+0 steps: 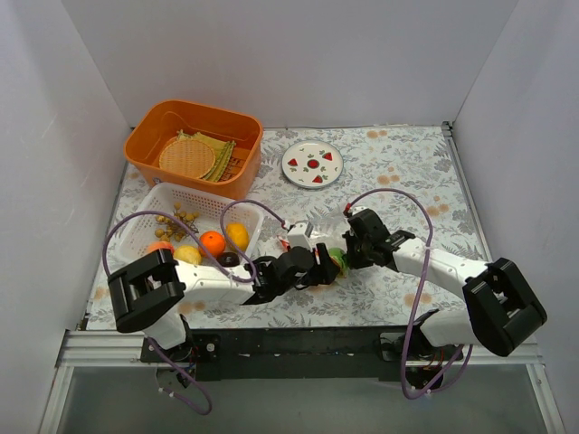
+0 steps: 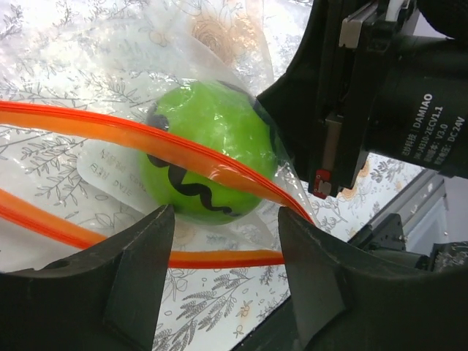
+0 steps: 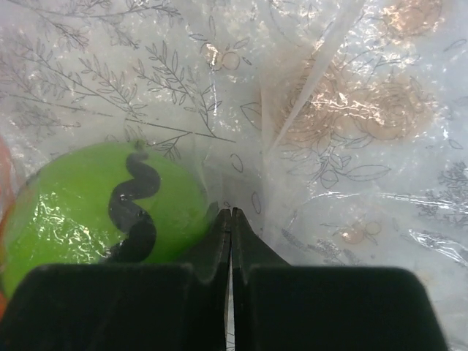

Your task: Open the zip-top bag and remove the fake food

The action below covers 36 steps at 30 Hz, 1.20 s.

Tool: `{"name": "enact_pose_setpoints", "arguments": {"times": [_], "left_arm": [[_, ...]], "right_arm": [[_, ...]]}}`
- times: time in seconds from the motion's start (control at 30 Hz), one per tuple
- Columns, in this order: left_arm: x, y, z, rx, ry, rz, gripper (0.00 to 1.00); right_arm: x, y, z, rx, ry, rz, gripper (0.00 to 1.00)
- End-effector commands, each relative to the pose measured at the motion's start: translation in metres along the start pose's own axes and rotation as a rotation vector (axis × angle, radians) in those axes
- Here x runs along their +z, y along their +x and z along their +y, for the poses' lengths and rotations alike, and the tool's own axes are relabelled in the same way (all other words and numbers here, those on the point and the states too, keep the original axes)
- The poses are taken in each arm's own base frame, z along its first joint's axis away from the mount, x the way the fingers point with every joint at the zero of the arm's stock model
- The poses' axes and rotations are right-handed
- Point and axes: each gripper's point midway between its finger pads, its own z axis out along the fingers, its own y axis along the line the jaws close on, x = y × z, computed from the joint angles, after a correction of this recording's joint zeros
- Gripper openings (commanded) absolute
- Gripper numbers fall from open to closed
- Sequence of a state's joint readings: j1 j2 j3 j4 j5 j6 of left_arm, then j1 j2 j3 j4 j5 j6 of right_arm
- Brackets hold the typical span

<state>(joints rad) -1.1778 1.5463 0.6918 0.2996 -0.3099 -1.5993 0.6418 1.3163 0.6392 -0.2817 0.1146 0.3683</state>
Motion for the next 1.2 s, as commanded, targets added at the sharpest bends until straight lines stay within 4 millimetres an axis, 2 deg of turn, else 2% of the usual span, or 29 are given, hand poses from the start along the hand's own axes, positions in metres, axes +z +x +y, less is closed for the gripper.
{"name": "enact_pose_setpoints", "arguments": {"times": [0.0, 0.3, 0.47, 0.67, 0.8, 0.87, 0.97, 1.1, 1.13, 1.17], "left_arm": [[0.008, -0.005, -0.003, 0.052, -0.043, -0.003, 0.61], [0.022, -0.005, 0.017, 0.106, -0.180, -0.007, 0.79], [0.029, -0.012, 0.015, 0.140, -0.207, -0.022, 0.87], [0.039, -0.025, 0.012, 0.206, -0.224, -0.049, 0.92], [0.046, -0.029, 0.011, 0.230, -0.232, -0.060, 0.92], [0.048, -0.030, 0.014, 0.244, -0.243, -0.066, 0.91], [0.049, -0.035, 0.013, 0.257, -0.253, -0.080, 0.85], [0.051, -0.041, 0.005, 0.258, -0.224, -0.097, 0.67], [0.051, -0.041, 0.004, 0.260, -0.218, -0.094, 0.58], [0.051, -0.040, 0.002, 0.259, -0.208, -0.093, 0.55]], "right_arm": [[-0.001, -0.017, 0.014, -0.050, -0.061, -0.040, 0.01], [0.001, -0.013, 0.022, -0.099, -0.115, -0.023, 0.01], [0.002, -0.012, 0.022, -0.124, -0.121, -0.015, 0.01], [0.000, -0.006, 0.026, -0.139, -0.157, 0.005, 0.01], [-0.001, -0.005, 0.028, -0.145, -0.168, 0.010, 0.01], [0.000, -0.003, 0.028, -0.149, -0.171, 0.016, 0.01], [0.000, -0.002, 0.028, -0.149, -0.170, 0.019, 0.01], [-0.001, -0.005, 0.028, -0.140, -0.160, 0.010, 0.01], [-0.002, -0.007, 0.027, -0.128, -0.155, 0.008, 0.01], [-0.003, -0.007, 0.026, -0.120, -0.143, 0.007, 0.01]]}}
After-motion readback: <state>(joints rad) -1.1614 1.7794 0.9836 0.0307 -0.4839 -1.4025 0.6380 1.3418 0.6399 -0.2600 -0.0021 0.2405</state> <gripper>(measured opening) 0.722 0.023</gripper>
